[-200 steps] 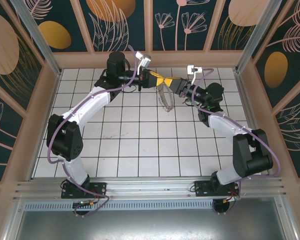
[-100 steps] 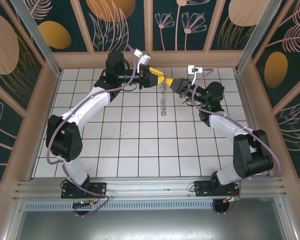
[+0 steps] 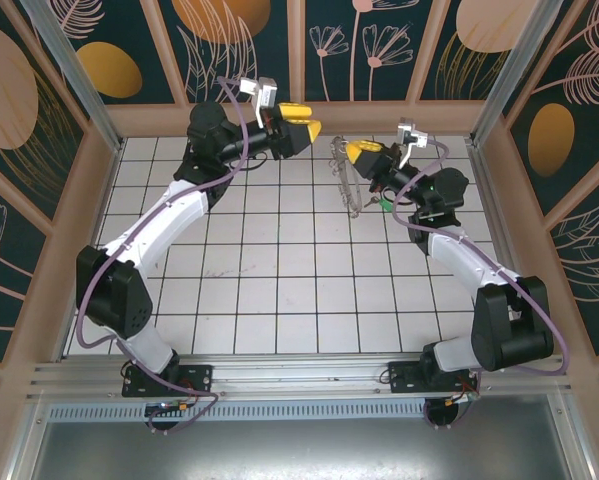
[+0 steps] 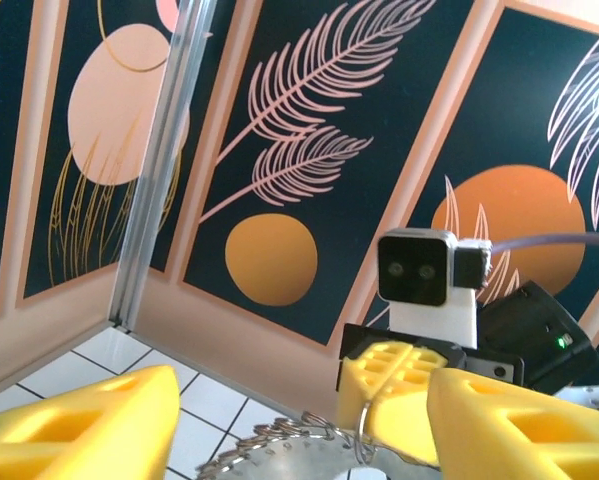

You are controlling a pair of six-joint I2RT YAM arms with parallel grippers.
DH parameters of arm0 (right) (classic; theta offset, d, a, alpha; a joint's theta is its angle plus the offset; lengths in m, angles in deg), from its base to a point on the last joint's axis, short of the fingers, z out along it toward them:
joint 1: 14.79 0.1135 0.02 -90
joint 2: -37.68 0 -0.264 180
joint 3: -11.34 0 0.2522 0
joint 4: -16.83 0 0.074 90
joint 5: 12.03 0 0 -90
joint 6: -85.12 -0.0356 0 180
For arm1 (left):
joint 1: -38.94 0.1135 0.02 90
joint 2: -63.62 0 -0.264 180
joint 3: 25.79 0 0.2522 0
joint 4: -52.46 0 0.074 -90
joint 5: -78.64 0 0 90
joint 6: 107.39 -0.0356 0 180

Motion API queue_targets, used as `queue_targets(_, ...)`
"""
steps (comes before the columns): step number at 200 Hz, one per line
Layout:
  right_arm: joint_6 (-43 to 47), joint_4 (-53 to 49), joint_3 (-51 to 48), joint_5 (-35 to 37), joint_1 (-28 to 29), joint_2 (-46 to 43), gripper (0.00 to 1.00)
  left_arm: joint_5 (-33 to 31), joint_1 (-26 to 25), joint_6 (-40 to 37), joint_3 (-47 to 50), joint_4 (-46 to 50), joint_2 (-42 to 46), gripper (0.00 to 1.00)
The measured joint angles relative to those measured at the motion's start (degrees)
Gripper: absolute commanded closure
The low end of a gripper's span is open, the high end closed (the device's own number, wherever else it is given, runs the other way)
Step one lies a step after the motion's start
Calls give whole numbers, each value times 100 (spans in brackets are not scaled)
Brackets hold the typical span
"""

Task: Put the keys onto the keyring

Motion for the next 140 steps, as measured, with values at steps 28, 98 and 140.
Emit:
queue_targets(28, -31, 424, 33, 118, 2, 7, 100, -11, 0, 437, -138, -247, -214, 30)
queue_targets(98, -483, 1676, 42, 855, 28, 195, 100, -146, 0, 1740, 44, -1327, -557, 32)
queue_targets(140, -780, 2291, 42, 1408, 28, 380, 100, -334, 0, 2225, 140, -1858, -570, 33)
